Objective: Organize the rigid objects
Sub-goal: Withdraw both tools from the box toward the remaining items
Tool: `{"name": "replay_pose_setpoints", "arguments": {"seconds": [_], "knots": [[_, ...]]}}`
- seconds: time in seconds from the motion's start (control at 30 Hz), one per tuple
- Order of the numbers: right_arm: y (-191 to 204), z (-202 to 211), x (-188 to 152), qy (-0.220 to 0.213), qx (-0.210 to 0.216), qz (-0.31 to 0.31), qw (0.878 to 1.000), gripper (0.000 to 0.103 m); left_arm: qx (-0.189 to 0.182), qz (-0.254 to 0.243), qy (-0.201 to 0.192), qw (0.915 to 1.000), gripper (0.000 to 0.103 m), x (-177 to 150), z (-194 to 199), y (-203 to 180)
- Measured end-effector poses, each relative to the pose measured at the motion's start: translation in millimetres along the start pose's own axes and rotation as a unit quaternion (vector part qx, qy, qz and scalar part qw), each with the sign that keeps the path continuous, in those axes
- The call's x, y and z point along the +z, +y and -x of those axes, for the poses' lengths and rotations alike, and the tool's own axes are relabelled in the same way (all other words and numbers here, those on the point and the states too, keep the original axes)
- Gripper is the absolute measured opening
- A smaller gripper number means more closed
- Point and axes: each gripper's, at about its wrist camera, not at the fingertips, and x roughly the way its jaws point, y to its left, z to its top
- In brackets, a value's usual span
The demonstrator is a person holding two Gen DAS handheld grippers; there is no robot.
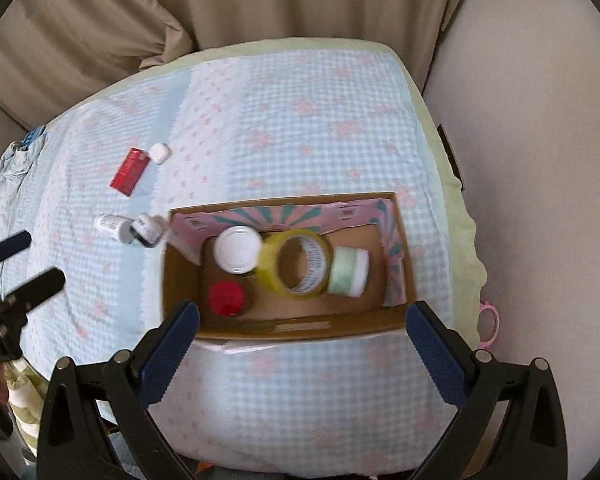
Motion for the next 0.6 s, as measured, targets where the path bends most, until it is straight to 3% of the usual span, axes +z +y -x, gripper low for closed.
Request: {"name": "replay_pose_setpoints", "arguments": {"seconds": [0.3, 0.6], "knots": [[96, 16, 1, -0.013, 0.014, -0.013, 1.000, 0.103, 0.017, -0.015, -0.016, 0.9996, 0.103, -5, 35, 96], [181, 5, 22, -0.014, 0.030, -0.072, 0.997, 0.103, -0.001, -0.042, -0.014, 0.9990, 0.103, 21, 27, 194]]}}
